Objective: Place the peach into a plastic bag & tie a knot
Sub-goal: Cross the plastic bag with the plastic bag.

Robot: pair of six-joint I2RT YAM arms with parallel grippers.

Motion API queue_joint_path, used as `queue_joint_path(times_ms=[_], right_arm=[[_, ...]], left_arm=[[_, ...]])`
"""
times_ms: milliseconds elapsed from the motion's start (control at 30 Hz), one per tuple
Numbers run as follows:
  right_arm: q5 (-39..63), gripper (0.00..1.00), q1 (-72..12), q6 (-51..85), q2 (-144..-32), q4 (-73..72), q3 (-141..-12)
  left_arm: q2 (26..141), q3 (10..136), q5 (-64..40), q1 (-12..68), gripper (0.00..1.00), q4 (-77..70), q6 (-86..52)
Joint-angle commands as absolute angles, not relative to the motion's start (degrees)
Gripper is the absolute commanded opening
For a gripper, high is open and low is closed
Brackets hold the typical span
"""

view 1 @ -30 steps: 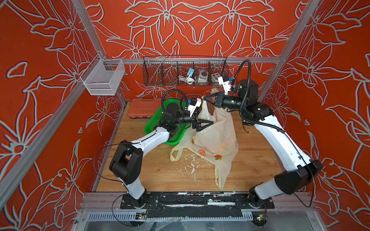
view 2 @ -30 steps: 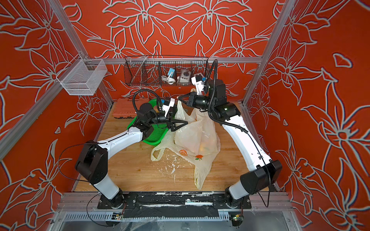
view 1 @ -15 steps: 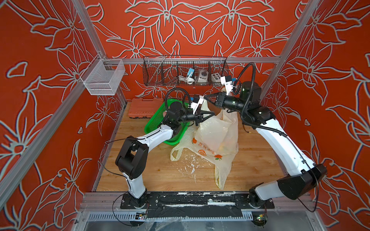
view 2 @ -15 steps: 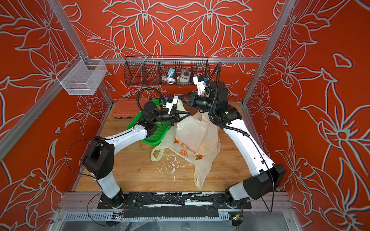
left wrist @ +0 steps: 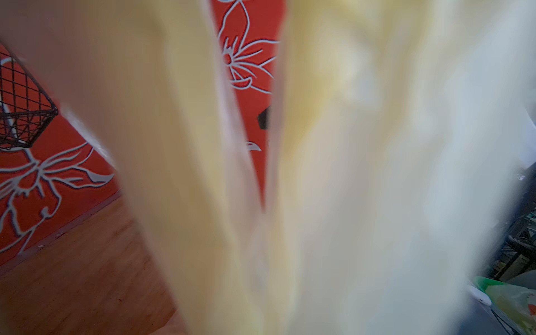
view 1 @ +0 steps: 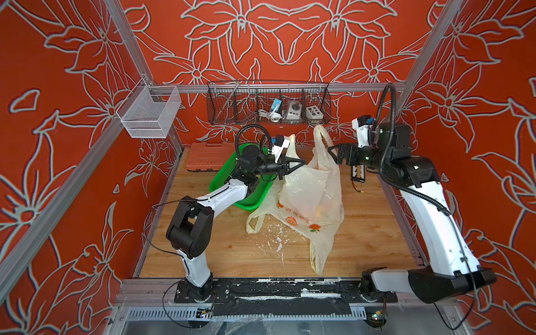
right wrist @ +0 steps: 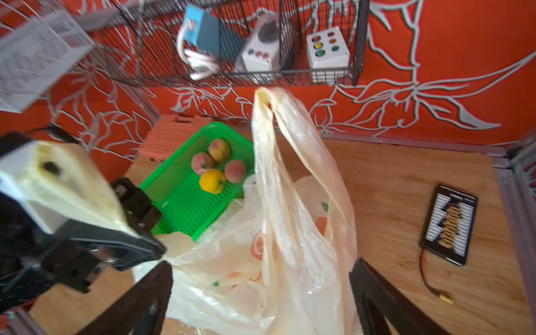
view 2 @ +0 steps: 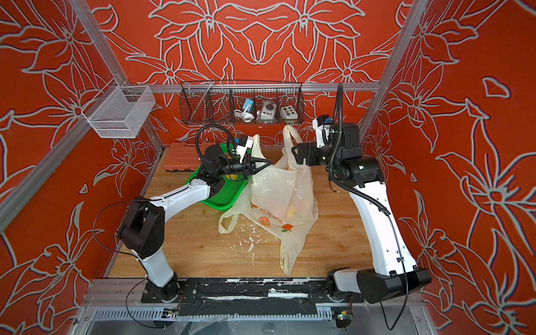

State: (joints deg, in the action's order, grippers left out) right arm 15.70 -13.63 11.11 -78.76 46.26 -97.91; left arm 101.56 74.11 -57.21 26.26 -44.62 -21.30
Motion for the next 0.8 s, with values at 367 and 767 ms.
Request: queue_joint_path(times_ms=[367,767], right_arm=[[14.6,0.97,-13.8,5.1,-89.5,36.7,-93.9],[28.3,0.94,-12.8,0.0,-95.6,32.7,-96.0]], left_arm=[[101.2,75.6,-61.4,26.3,0.00,-45.1,-23.3],[101.4,75.2,-63.0,26.4,0.00,-47.0,-25.0]])
